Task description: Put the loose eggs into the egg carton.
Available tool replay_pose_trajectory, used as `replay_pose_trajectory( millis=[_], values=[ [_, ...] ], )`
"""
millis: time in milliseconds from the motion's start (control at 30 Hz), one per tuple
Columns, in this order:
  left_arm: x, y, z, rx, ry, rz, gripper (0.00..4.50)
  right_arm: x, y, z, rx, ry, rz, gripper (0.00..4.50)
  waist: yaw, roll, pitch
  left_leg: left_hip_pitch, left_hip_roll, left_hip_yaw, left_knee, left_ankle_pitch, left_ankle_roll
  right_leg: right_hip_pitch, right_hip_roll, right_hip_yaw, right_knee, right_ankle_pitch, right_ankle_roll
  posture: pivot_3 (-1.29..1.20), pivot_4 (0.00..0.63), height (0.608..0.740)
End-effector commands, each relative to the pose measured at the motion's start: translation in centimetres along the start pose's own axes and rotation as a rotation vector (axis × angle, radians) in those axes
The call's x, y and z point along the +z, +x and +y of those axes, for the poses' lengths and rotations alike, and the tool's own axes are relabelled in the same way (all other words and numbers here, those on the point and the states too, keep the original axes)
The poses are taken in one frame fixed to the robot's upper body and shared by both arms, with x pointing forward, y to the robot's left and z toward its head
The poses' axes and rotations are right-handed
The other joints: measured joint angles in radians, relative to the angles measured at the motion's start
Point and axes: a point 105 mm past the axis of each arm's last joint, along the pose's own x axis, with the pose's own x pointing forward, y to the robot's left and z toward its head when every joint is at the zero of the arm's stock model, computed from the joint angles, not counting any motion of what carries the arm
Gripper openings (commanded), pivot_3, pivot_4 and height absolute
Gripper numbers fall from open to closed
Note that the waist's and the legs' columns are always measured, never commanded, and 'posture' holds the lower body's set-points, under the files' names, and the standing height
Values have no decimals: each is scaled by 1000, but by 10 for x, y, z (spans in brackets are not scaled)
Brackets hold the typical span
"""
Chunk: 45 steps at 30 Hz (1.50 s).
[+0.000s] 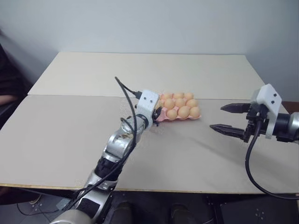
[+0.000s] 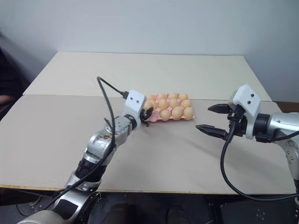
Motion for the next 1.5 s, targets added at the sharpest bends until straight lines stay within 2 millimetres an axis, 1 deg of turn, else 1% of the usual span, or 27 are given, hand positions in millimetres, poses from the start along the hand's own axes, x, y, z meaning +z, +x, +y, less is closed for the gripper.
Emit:
replay_pose_trajectory(
  millis=[33,300,633,700,733,833,933,1133,1300,1367,1500],
  values=[
    [15,6,-3,3,12,-77,1506,9,0,3,5,-29,-20,4500,1,0,0,0,0,0,0,0,0,0,0,0,0,0,0,0,150,740],
    [3,13,-8,1,-18,-27,1505,10,0,1,12,-34,-17,4500,2,0,0,0,0,0,0,0,0,0,0,0,0,0,0,0,150,740],
    [1,13,-17,-31,-55,9,1505,11,0,2,19,-37,-13,4500,4,0,0,0,0,0,0,0,0,0,0,0,1,0,0,0,150,740],
    [1,13,-19,-32,-53,14,2203,10,1,1,20,-37,-10,4500,4,0,0,0,0,0,0,0,0,0,0,0,0,0,0,0,150,740],
    [1,13,-19,-31,-54,15,2458,10,1,1,20,-38,-10,4500,4,0,0,0,0,0,0,0,0,0,0,0,1,0,0,0,150,740],
    [1,13,-18,-26,-49,18,3442,10,1,1,21,-37,-9,4500,4,0,0,0,0,0,0,0,0,0,0,0,1,0,0,0,150,740],
    [5,10,-16,-28,-41,7,4394,10,1,2,23,-33,-7,4500,4,0,0,0,0,0,0,0,0,0,0,0,1,0,0,0,150,740],
    [22,-5,-13,-46,-25,-25,4394,9,2,3,31,-30,-6,4500,4,0,0,0,0,0,0,0,0,0,0,0,1,0,0,0,150,740],
    [33,-25,-7,-66,-29,-31,4394,10,5,2,39,-35,-9,4500,2,0,0,0,0,0,0,0,0,0,0,0,1,0,0,0,150,740],
    [36,-36,1,-65,-43,-22,4394,10,5,2,43,-37,-11,4500,1,0,0,0,0,0,0,0,0,0,0,0,1,0,0,0,150,740],
    [41,-64,22,-92,-90,12,4394,11,8,0,52,-41,-11,4500,-7,0,0,0,0,-1,0,0,0,0,0,0,1,0,0,0,150,740]
  ],
)
